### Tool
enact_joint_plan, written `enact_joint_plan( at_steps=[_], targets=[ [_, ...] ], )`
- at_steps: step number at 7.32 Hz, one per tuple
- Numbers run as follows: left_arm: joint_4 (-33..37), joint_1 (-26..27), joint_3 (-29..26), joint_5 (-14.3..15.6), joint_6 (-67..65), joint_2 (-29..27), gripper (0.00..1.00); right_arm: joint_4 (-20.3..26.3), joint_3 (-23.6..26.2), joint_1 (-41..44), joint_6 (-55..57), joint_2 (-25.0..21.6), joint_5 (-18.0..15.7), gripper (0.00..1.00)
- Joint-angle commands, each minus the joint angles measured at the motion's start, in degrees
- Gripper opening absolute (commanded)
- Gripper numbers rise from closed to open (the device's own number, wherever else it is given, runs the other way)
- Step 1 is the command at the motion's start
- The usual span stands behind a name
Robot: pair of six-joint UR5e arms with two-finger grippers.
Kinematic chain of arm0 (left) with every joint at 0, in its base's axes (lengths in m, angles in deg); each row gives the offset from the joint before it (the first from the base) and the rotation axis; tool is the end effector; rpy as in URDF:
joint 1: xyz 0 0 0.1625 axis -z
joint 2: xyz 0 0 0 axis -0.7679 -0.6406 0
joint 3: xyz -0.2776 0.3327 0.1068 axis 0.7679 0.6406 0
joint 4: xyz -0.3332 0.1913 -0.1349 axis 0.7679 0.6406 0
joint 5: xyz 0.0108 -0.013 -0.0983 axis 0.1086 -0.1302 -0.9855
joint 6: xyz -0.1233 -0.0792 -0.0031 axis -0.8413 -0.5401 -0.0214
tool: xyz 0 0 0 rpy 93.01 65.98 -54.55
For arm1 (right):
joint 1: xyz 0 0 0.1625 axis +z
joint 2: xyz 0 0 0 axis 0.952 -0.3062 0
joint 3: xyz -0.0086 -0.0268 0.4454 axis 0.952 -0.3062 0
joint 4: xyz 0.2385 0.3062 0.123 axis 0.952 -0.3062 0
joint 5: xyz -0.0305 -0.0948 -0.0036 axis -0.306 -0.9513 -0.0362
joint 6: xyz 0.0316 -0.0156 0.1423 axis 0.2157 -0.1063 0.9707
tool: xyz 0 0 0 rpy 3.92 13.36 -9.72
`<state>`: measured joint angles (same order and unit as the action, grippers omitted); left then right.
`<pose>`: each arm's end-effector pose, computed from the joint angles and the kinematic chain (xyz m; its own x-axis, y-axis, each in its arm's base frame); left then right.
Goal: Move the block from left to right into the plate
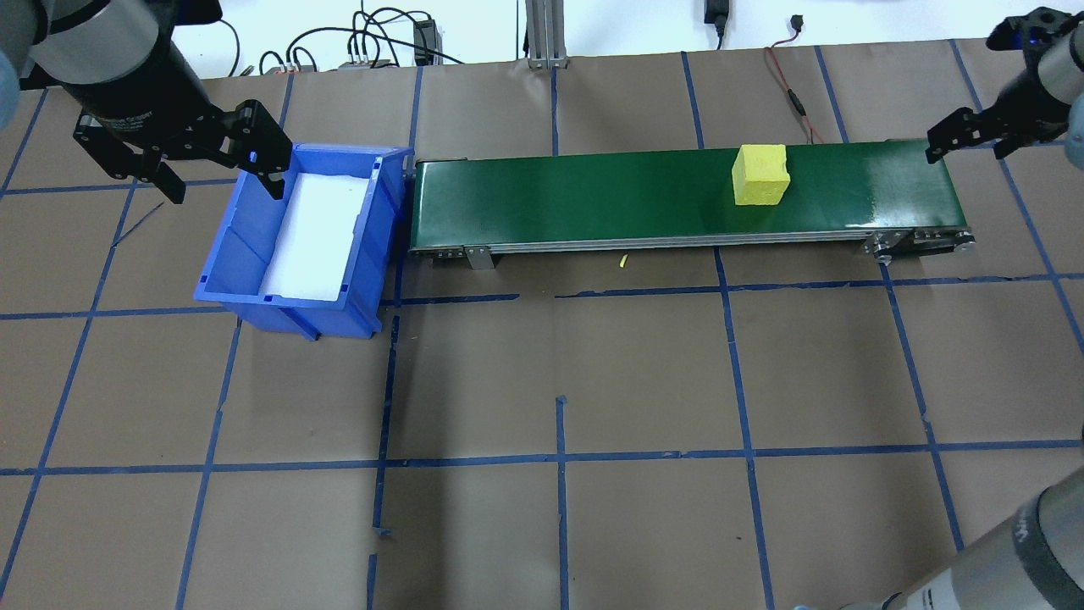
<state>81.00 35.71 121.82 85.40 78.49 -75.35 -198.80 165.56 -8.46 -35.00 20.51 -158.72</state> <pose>-0.0917 -0.4895 0.4876 -0.9986 -0.0244 -0.0474 -0.0232 0.9994 -0.0255 -0.1541 -0.6563 0.2846 -0.9989 -0.0383 -0.0283 -0.0310 0.9742 -0.2234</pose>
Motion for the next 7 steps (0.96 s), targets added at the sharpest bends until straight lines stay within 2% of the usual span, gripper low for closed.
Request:
enact_joint_plan(
  at_steps=[1, 2, 3, 7],
  targets=[
    [0.0, 0.0, 0.0, 0.0, 0.0, 0.0, 1.00, 0.0, -0.3, 6.9, 10.7, -0.4, 1.7, 1.00],
    [0.0, 0.0, 0.1, 0.0, 0.0, 0.0, 1.00, 0.8, -0.2, 7.2, 17.0, 0.1, 8.8, 1.00],
    [0.0, 0.0, 0.1, 0.0, 0.0, 0.1, 1.00, 2.2, -0.2, 7.1, 18.4, 0.7, 12.7, 1.00],
    [0.1, 0.0, 0.1, 0.0, 0.2, 0.1, 1.00, 2.3, 0.6, 7.1, 13.5, 2.5, 12.8, 1.00]
  ],
)
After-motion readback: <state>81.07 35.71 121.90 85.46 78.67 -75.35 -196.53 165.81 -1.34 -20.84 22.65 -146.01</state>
